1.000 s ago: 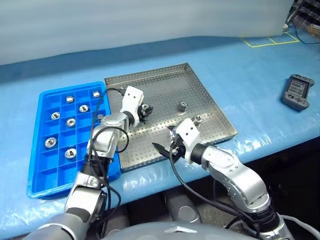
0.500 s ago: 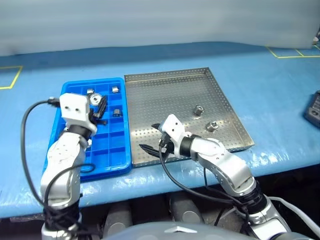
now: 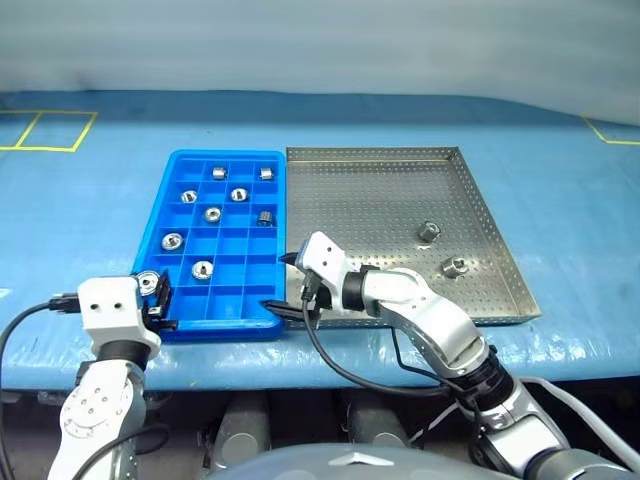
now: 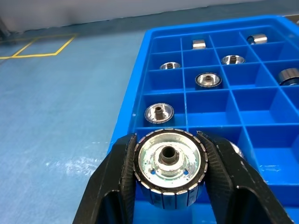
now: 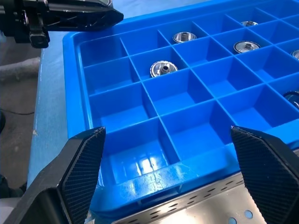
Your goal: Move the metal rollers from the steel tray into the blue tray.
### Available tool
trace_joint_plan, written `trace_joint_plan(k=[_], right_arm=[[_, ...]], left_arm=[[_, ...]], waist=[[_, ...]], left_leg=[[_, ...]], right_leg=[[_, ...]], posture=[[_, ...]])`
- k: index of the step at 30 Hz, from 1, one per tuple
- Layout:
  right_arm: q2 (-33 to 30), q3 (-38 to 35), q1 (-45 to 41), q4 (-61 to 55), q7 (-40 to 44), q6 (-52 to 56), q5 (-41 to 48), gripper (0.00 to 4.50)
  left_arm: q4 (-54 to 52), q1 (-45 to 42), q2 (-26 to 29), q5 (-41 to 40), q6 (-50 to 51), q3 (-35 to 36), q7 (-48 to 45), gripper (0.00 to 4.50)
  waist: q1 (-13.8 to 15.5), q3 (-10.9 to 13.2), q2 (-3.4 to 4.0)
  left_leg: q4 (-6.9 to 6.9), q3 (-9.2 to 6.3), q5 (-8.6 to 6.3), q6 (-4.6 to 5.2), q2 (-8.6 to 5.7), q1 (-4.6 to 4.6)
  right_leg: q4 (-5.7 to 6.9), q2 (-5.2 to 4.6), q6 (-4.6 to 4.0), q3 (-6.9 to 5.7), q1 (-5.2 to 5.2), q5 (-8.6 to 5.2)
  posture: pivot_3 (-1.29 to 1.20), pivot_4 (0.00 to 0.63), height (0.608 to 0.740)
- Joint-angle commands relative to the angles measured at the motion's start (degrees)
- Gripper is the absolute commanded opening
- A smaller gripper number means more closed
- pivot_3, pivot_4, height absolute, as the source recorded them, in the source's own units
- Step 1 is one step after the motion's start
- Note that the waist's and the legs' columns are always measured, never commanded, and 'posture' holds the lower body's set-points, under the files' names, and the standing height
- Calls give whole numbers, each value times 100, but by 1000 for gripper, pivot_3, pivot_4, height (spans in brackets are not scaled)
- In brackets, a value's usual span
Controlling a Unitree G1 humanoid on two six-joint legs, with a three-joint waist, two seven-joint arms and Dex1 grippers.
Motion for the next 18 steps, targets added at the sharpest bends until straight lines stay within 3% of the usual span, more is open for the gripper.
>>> trace_joint_plan(k=[1,9,18], right_arm=[[17,-58,-41,-104,47,-114,1,4500],[-14,-147,107,-264,-85,-17,2,4500],[3,-687,350,-474,-735,114,-108,4500]], left_arm=[[35,84,-31,75,105,-6,97,1719],[246,-196,31,-51,226,-65,57,4419],[894,-1193,-37,-25,-1269,-383,-95,4464]], waist=[[-1,0,1],[-14,1,2],[-83,1,1]], left_leg=[[-2,2,0,0,0,-1],[-7,1,-1,-1,2,-2],[-6,6,-1,-1,1,-4]], right_leg=[[-2,-1,0,0,-1,0],[-2,1,-4,-1,-5,-2],[-3,0,-4,1,-5,-2]], posture=[[162,150,740],[112,150,740],[-1,150,740]])
